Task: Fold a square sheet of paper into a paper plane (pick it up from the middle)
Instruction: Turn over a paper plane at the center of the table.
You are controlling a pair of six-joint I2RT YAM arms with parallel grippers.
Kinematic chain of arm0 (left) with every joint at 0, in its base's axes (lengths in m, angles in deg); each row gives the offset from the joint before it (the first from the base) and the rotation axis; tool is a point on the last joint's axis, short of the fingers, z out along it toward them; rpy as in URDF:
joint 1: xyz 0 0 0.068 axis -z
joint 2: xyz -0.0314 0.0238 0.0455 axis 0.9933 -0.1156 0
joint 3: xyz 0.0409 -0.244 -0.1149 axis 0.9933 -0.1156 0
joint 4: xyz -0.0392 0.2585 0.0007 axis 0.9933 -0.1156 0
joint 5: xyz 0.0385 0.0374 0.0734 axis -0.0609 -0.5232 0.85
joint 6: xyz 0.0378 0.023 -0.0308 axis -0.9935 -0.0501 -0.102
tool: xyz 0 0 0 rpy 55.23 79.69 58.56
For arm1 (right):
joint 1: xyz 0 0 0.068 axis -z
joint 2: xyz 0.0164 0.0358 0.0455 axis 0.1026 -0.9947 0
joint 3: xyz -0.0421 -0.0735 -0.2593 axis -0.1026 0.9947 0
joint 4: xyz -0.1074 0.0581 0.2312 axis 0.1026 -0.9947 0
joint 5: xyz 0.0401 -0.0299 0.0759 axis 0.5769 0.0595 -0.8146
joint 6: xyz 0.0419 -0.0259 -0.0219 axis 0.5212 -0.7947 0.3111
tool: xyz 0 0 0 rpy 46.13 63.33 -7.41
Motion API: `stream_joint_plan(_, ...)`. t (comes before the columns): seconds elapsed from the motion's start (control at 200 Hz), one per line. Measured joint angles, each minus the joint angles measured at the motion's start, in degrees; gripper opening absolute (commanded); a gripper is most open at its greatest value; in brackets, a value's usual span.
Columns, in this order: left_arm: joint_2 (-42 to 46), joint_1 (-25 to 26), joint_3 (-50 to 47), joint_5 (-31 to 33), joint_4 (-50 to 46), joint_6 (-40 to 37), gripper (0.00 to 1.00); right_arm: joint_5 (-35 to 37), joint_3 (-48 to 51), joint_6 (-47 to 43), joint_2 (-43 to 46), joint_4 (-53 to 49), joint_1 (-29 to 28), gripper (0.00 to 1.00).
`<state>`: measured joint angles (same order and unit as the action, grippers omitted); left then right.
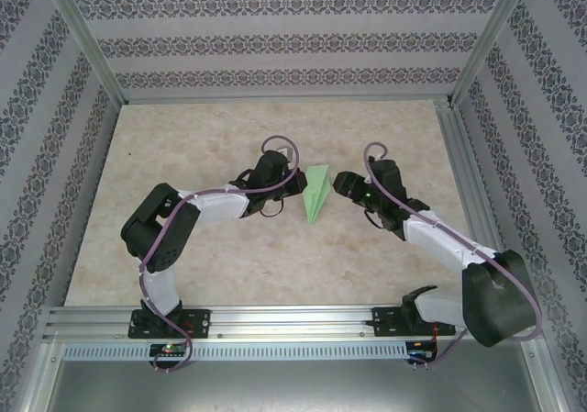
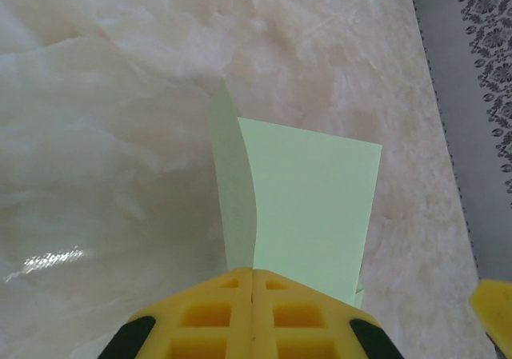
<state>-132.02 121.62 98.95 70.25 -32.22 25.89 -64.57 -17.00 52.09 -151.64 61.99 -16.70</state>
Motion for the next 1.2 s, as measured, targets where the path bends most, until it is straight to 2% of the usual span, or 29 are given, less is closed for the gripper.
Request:
stream_joint_plan(0.12, -0.22, -0.46, -3.32, -0.20, 4.50, 2.23, 0.00, -0.17, -3.58, 2.38, -2.91, -0.83, -4.94, 0.52)
stream_joint_plan(0.225, -0.37, -0.76, -5.73, -0.33, 6.84, 3.41, 0.00, -0.20, -5.66, 4.13, -6.03, -0.74, -6.97, 0.48)
stream_joint_plan(0.644, -1.70, -2.27, -11.39, -1.05, 13.42, 5.88, 0.00, -1.95, -10.16, 6.32, -17.97, -0.26, -9.94, 0.39)
stream_joint_plan(1.204, -3.04, -2.89, -12.72, -3.04, 17.29, 6.93, 0.00, -2.95, -12.28, 6.58, -20.87, -0.52, -11.19, 0.48)
